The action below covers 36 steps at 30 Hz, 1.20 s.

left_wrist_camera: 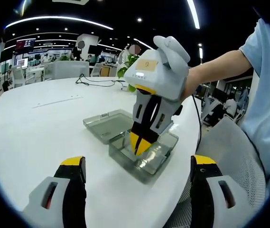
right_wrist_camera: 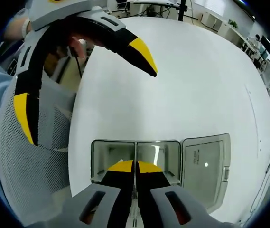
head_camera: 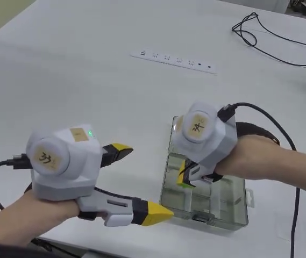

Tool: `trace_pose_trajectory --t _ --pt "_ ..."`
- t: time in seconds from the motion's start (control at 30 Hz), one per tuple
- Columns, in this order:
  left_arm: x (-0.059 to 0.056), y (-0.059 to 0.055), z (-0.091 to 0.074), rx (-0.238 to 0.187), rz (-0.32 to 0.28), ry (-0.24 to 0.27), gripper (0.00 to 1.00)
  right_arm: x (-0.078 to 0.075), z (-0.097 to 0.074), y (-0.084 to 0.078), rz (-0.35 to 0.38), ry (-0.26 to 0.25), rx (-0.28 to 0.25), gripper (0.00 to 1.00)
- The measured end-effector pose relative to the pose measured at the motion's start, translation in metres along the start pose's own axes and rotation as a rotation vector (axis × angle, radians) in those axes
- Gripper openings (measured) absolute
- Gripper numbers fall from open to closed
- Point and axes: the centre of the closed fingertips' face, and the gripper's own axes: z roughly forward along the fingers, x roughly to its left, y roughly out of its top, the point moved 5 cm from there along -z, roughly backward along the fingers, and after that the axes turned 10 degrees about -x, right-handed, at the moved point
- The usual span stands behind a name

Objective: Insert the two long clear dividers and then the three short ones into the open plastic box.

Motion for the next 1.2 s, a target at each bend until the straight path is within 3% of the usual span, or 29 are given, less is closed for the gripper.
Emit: trace_pose_trajectory --t 0.4,0.53,0.67,0.9,1.03,1.2 --pt "-0.001 0.004 0.002 0.006 0.013 -0.003 0.92 0.0 0.001 -0.002 -0.011 -0.011 -0.027 0.02" --pt "-0.001 0.007 0.002 0.014 0.024 -0.003 0.92 -0.001 0.001 -0.005 -0.027 0.007 -0.04 0.03" --pt "-0.001 0.011 0.002 0.014 0.032 -0.001 0.92 -0.001 -0.001 -0.007 -0.041 0.004 -0.08 0.18" --pt "-0.002 0.012 0.003 0.02 0.036 -0.002 0.92 0.001 -0.023 -0.01 0.063 -0.013 -0.228 0.31" --pt "-0.003 0.013 0.004 0.026 0.041 -0.006 0.92 0.005 -0.033 -0.017 0.074 -0.026 -0.299 0.5" --pt "-0.004 0.013 0.006 0.034 0.049 -0.014 0.92 0.009 -0.048 -0.027 0.128 -0.066 -0.392 0.65"
